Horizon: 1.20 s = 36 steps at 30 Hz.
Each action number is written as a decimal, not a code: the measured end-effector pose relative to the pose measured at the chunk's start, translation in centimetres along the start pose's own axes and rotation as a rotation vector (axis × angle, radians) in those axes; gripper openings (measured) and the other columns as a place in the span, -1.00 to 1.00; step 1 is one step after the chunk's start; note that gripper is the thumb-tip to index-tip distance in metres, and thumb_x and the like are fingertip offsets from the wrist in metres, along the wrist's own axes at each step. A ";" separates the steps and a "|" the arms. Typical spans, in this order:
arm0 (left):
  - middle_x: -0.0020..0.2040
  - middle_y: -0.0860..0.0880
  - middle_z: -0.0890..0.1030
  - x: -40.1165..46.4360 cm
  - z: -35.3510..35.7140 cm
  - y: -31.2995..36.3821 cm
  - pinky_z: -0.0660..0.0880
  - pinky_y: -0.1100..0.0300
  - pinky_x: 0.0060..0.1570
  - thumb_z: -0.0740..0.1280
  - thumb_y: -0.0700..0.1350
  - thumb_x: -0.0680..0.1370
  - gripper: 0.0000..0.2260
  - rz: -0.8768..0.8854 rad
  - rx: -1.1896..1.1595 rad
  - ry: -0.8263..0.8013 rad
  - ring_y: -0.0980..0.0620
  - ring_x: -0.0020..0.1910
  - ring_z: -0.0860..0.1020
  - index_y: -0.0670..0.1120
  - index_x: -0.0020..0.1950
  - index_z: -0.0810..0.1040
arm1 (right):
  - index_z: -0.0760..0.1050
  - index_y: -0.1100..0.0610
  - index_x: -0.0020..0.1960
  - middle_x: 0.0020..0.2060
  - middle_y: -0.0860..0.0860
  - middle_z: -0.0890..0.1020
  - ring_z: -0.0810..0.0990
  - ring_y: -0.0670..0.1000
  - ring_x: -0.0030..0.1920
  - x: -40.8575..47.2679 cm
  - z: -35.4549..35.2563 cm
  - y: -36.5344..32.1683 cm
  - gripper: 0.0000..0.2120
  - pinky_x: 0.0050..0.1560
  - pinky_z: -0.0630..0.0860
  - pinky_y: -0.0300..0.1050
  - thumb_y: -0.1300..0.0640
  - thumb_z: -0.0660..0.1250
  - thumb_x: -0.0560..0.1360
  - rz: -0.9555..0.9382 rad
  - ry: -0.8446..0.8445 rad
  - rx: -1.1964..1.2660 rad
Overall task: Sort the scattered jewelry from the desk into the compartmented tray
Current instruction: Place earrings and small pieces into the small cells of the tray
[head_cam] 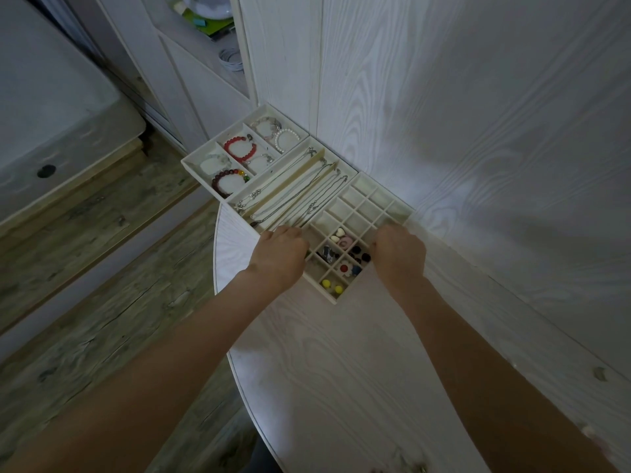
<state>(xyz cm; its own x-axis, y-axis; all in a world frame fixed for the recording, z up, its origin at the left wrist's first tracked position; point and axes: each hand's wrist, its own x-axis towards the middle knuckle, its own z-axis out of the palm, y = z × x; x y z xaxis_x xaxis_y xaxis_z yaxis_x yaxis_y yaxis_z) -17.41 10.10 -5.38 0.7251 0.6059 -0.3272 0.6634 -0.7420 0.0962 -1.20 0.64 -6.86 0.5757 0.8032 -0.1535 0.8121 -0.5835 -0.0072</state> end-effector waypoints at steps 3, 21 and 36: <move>0.41 -0.08 0.34 0.0 0.0 0.1 0.20 0.03 0.35 0.18 -0.17 0.59 -0.70 0.000 0.001 0.003 -0.06 0.40 0.26 -0.09 0.31 0.46 | 0.48 0.15 -0.21 -0.23 0.01 0.47 0.47 -0.03 -0.31 0.3 0.1 0.6 -0.82 -0.41 0.25 -0.27 0.28 0.24 0.55 -0.045 0.027 0.051; 0.39 -0.07 0.36 0.0 0.2 -0.1 0.22 0.03 0.33 0.19 -0.20 0.58 -0.71 0.013 0.001 0.033 -0.05 0.39 0.28 -0.08 0.29 0.48 | 0.55 0.22 -0.01 0.12 0.20 0.53 0.49 0.01 -0.33 -0.6 2.5 -0.1 -0.89 -0.33 0.32 -0.19 0.26 0.24 0.56 -0.064 0.041 0.072; 0.35 -0.06 0.39 -0.1 0.0 -0.1 0.25 0.04 0.30 0.19 -0.20 0.58 -0.76 0.029 0.023 0.027 -0.06 0.36 0.31 -0.10 0.22 0.50 | 0.54 0.21 -0.37 -0.20 0.22 0.64 0.21 -0.08 -0.61 -1.1 3.2 -0.7 -0.78 -0.51 0.14 -0.33 0.33 0.60 0.19 -0.056 0.172 0.074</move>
<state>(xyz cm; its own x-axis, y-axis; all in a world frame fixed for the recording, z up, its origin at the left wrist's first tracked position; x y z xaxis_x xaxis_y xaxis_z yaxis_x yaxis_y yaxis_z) -17.56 10.15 -5.39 0.7488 0.5916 -0.2988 0.6380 -0.7655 0.0835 -2.73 -0.19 -9.87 0.5431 0.8394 0.0198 0.8375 -0.5398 -0.0850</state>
